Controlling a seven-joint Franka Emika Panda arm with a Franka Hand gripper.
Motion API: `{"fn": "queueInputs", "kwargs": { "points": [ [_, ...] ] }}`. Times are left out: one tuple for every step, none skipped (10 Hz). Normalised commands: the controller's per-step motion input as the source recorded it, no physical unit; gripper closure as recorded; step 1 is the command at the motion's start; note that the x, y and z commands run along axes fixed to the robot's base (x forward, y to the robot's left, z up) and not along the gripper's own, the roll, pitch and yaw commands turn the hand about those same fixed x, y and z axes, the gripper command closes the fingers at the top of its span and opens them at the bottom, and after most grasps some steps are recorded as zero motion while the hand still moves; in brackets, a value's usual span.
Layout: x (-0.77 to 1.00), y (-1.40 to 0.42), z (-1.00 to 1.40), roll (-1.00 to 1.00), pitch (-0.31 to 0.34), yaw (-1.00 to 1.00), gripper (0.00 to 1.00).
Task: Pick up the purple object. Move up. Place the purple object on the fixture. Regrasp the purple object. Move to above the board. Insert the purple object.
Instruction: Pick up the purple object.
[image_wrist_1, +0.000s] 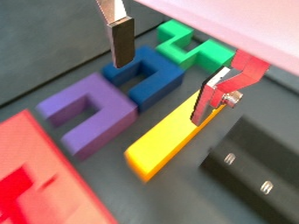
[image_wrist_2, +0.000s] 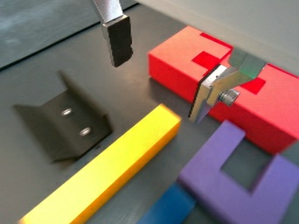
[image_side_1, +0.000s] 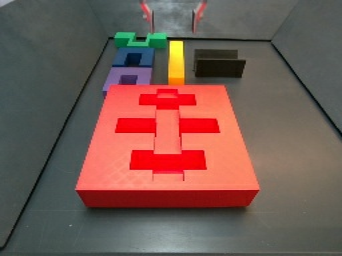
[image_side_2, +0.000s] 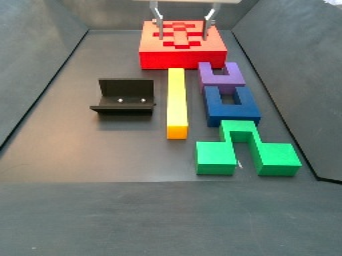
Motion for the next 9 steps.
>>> {"fn": "queueInputs", "kwargs": {
  "points": [
    [0.0, -0.88, -0.43, 0.0, -0.169, 0.13, 0.0],
    [0.0, -0.72, -0.55, 0.0, -0.137, 0.08, 0.0],
    [-0.07, -0.61, -0.63, 0.0, -0.11, 0.0, 0.0],
    [-0.17, -0.37, -0.54, -0.02, -0.083, 0.0, 0.0],
    [-0.2, -0.17, -0.39, 0.0, -0.05, 0.0, 0.0],
    [-0.23, -0.04, -0.31, 0.0, -0.006, -0.04, 0.0],
    [-0.23, 0.0, -0.32, 0.0, 0.0, -0.01, 0.0],
    [-0.26, -0.03, -0.28, 0.03, 0.026, -0.01, 0.0],
    [-0.09, -0.09, -0.27, 0.0, 0.007, 0.0, 0.0]
  ]
}}
